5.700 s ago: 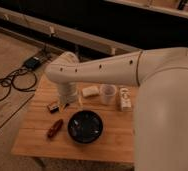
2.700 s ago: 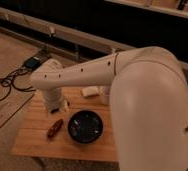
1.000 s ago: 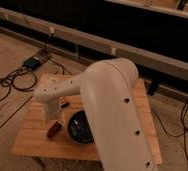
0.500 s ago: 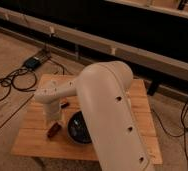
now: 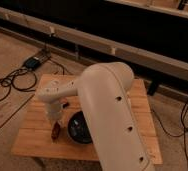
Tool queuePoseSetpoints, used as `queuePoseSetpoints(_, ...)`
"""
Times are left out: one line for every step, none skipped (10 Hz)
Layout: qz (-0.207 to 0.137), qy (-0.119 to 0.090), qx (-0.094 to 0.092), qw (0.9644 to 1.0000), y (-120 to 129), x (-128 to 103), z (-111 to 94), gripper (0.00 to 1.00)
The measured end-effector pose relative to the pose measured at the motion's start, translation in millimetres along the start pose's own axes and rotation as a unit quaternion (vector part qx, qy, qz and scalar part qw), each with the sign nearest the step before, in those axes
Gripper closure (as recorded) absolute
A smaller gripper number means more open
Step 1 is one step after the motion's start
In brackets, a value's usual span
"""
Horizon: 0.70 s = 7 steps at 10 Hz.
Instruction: Place the pepper in the ceramic cup
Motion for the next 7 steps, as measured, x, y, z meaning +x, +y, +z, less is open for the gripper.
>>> queuePoseSetpoints(0.000,-0.001,-0.002,1.0000,-0.5,-1.1,-1.7,0.94)
queuePoseSetpoints(0.000,-0.004,-0.004,1.0000,-1.0,-2.5,-5.0,0.99)
queuePoseSetpoints(0.000,-0.008,-0.008,0.9999,-0.7,-4.4,-11.4,1.00)
queuePoseSetpoints(0.001,-0.013,-0.013,0.9998,-0.2,-6.7,-16.7,1.00)
queuePoseSetpoints(0.005,-0.025,-0.022,0.9994,-1.7,-11.4,-32.2,1.00)
queuePoseSetpoints(0.009,-0.034,-0.029,0.9989,-4.9,-14.8,-43.7,1.00)
queuePoseSetpoints(0.015,-0.048,-0.039,0.9980,-11.8,-20.1,-60.9,1.00)
